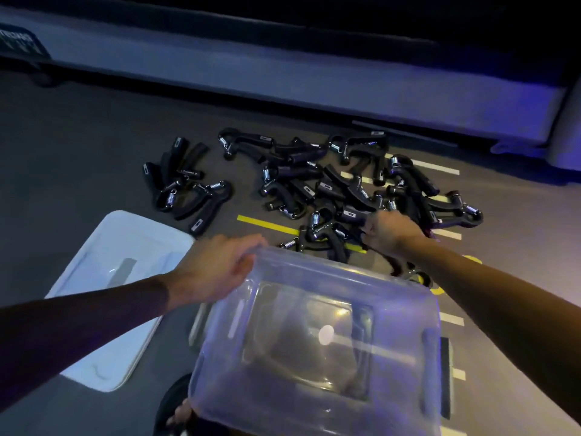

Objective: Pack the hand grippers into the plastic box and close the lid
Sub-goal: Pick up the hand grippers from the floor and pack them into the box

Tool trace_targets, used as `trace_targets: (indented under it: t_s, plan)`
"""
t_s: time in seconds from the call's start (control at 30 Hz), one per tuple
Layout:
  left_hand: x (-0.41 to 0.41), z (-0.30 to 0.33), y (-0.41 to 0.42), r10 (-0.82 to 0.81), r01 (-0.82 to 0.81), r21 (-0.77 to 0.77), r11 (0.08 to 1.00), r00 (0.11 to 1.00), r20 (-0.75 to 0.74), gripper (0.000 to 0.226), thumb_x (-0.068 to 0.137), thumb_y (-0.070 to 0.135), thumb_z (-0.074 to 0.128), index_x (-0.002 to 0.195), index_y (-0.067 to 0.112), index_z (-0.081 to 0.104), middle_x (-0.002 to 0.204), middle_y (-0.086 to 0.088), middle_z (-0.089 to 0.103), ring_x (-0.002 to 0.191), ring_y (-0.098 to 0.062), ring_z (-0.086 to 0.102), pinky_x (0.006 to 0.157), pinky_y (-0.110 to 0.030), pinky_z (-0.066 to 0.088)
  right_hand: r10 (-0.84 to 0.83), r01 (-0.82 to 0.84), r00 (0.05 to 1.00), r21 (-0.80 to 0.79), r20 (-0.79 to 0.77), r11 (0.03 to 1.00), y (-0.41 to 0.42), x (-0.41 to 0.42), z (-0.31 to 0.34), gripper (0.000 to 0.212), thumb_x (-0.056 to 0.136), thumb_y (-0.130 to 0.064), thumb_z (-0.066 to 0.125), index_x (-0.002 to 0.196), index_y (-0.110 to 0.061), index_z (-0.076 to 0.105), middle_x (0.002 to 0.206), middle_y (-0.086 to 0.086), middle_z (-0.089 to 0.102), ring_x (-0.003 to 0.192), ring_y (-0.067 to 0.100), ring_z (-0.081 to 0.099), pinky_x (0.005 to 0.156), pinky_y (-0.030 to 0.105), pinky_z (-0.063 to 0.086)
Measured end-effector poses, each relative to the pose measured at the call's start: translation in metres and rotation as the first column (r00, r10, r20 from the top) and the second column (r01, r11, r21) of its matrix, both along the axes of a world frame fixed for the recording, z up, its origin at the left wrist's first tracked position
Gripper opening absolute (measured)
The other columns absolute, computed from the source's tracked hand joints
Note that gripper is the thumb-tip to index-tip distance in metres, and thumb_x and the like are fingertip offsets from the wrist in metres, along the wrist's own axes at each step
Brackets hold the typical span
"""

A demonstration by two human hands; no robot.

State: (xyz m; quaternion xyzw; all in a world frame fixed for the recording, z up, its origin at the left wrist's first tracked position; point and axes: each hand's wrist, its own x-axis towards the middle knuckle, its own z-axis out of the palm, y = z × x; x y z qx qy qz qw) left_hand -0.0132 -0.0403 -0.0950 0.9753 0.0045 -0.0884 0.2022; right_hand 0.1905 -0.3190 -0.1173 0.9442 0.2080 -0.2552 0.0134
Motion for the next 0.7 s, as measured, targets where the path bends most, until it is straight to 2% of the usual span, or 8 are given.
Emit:
trace_targets:
  t_s: [0.07, 0.13, 0.23, 0.3, 0.4, 0.47, 0.57, 0.7]
  plan:
    - [-0.001, -0.001, -0.001, 0.054, -0.053, -0.051, 0.997, 0.998, 0.023, 0.028, 0.094, 0.031, 0.053, 0.117, 0.044, 0.045, 0.058, 0.017, 0.054, 0.071, -0.021, 0.062, 0.061, -0.031, 0.044, 0.002, 0.000, 0.999, -0.074, 0.033, 0.997, 0.004, 0.000, -0.013, 0.039, 0.085, -0.043, 0.066, 0.113, -0.016, 0.066, 0.115, 0.017, 0.066, 0.107, 0.039, 0.064, 0.084, 0.040, 0.051]
    - [-0.001, -0.002, -0.002, 0.106, -0.103, -0.112, 0.988, 0.994, 0.017, 0.030, 0.090, 0.036, 0.050, 0.117, 0.046, 0.045, 0.062, 0.027, 0.056, 0.058, -0.012, 0.051, 0.060, -0.030, 0.045, 0.016, -0.013, 0.999, -0.116, 0.031, 0.993, 0.005, -0.001, -0.026, 0.048, 0.084, -0.050, 0.069, 0.116, -0.015, 0.063, 0.115, 0.015, 0.066, 0.106, 0.038, 0.064, 0.084, 0.041, 0.051]
    - [-0.001, -0.002, -0.003, 0.134, -0.133, -0.169, 0.977, 0.991, -0.005, 0.031, 0.087, 0.040, 0.046, 0.116, 0.050, 0.045, 0.067, 0.031, 0.055, 0.056, -0.008, 0.046, 0.062, -0.031, 0.048, 0.049, -0.043, 0.997, -0.094, 0.061, 0.995, 0.003, 0.003, -0.033, 0.046, 0.083, -0.053, 0.070, 0.110, -0.017, 0.065, 0.108, 0.012, 0.067, 0.101, 0.036, 0.066, 0.079, 0.039, 0.052]
    - [-0.001, -0.002, -0.002, 0.156, -0.157, -0.195, 0.968, 0.988, -0.017, 0.032, 0.087, 0.040, 0.047, 0.117, 0.051, 0.046, 0.065, 0.033, 0.055, 0.054, -0.001, 0.049, 0.062, -0.030, 0.048, 0.097, -0.097, 0.995, -0.004, 0.030, 0.995, 0.002, 0.009, -0.029, 0.029, 0.084, -0.050, 0.070, 0.089, -0.022, 0.065, 0.089, 0.006, 0.066, 0.090, 0.033, 0.066, 0.067, 0.032, 0.047]
    - [-0.001, -0.002, 0.000, 0.156, -0.157, -0.217, 0.963, 0.988, -0.023, 0.031, 0.088, 0.040, 0.047, 0.116, 0.053, 0.047, 0.065, 0.029, 0.057, 0.055, 0.004, 0.053, 0.062, -0.028, 0.048, 0.121, -0.099, 0.990, 0.262, -0.070, 0.960, 0.001, 0.016, -0.012, 0.032, 0.087, -0.038, 0.069, 0.064, -0.019, 0.058, 0.060, 0.003, 0.058, 0.064, 0.026, 0.059, 0.055, 0.034, 0.039]
    - [-0.002, -0.001, -0.001, 0.138, -0.137, -0.208, 0.968, 0.990, -0.013, 0.031, 0.089, 0.038, 0.047, 0.116, 0.055, 0.046, 0.059, 0.018, 0.057, 0.055, -0.003, 0.054, 0.060, -0.027, 0.045, 0.120, -0.095, 0.992, 0.352, -0.050, 0.931, 0.001, 0.016, 0.003, 0.028, 0.090, -0.034, 0.066, 0.073, -0.012, 0.068, 0.058, 0.005, 0.064, 0.060, 0.020, 0.064, 0.060, 0.036, 0.049]
    - [-0.007, 0.000, -0.007, 0.151, -0.146, -0.167, 0.975, 0.989, 0.013, 0.034, 0.092, 0.033, 0.050, 0.120, 0.052, 0.049, 0.053, 0.012, 0.053, 0.058, -0.014, 0.055, 0.061, -0.030, 0.048, 0.101, -0.085, 0.995, 0.418, -0.016, 0.904, 0.000, 0.010, 0.025, 0.015, 0.094, -0.027, 0.059, 0.096, -0.016, 0.070, 0.057, -0.003, 0.068, 0.054, -0.001, 0.064, 0.073, 0.033, 0.055]
    - [-0.009, 0.003, -0.011, 0.180, -0.176, -0.137, 0.975, 0.984, 0.017, 0.034, 0.094, 0.026, 0.057, 0.121, 0.046, 0.057, 0.059, 0.011, 0.052, 0.070, -0.020, 0.061, 0.067, -0.033, 0.051, -0.020, 0.109, 0.989, 0.644, -0.143, 0.757, -0.003, -0.002, 0.064, 0.015, 0.097, -0.021, 0.055, 0.102, -0.023, 0.070, 0.056, 0.000, 0.064, 0.040, 0.010, 0.053, 0.049, 0.024, 0.046]
